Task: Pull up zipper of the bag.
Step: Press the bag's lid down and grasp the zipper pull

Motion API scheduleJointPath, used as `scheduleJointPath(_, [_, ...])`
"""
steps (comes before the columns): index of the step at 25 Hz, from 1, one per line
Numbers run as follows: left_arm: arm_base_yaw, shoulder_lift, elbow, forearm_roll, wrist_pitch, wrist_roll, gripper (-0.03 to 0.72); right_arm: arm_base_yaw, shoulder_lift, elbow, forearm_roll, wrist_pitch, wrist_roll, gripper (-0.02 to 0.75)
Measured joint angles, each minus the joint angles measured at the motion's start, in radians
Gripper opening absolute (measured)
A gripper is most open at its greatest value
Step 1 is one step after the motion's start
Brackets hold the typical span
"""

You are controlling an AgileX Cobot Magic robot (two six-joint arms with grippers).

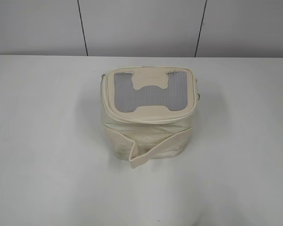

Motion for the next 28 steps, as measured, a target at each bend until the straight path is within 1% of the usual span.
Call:
scheduleJointPath(4, [0.0, 0.0, 0.0, 0.0, 0.0, 0.0, 0.238, 0.0, 0.009, 0.0, 0.064, 0.0, -0.012, 0.471])
scheduleJointPath(7, [0.0, 0.0, 0.0, 0.0, 0.0, 0.0, 0.238, 0.0, 0.087, -0.012, 0.191, -0.044, -0.094, 0.464])
scheduleJointPath(10, [-0.004, 0.0, 0.0, 0.0, 0.0, 0.0, 0.238, 0.0, 0.318, -0.039, 0.336, -0.224, -0.251, 0.459])
scheduleJointPath(12, [-0.008, 0.0, 0.0, 0.0, 0.0, 0.0, 0.238, 0.0, 0.539, -0.075, 0.479, -0.34, -0.452, 0.459])
scheduleJointPath(14, [-0.013, 0.008, 0.0, 0.0, 0.0, 0.0, 0.238, 0.002, 0.805, -0.152, 0.635, -0.403, -0.677, 0.458])
scheduleJointPath(16, [-0.013, 0.02, 0.0, -0.001, 0.0, 0.0, 0.238, 0.01, 1.057, -0.254, 0.805, -0.418, -0.899, 0.455])
scheduleJointPath(18, [-0.013, 0.029, 0.0, -0.001, -0.001, 0.0, 0.238, 0.022, 1.294, -0.397, 0.926, -0.392, -1.1, 0.456])
scheduleJointPath(19, [-0.013, 0.032, 0.0, -0.001, -0.002, 0.0, 0.238, 0.029, 1.387, -0.48, 0.972, -0.361, -1.168, 0.456])
scheduleJointPath(21, [-0.013, 0.037, 0.0, -0.001, -0.002, 0.0, 0.238, 0.049, 1.591, -0.645, 1.01, -0.292, -1.231, 0.454])
scheduleJointPath(23, [-0.013, 0.041, 0.0, -0.001, -0.002, 0.0, 0.238, 0.069, 1.763, -0.81, 1.022, -0.206, -1.253, 0.455])
scheduleJointPath(25, [-0.013, 0.04, 0.0, -0.001, -0.002, 0.0, 0.238, 0.085, 1.896, -0.984, 1.021, -0.119, -1.246, 0.455])
scheduleJointPath(28, [-0.013, 0.04, 0.0, -0.001, -0.002, 0.0, 0.238, 0.114, 2.059, -1.207, 0.974, -0.001, -1.171, 0.455])
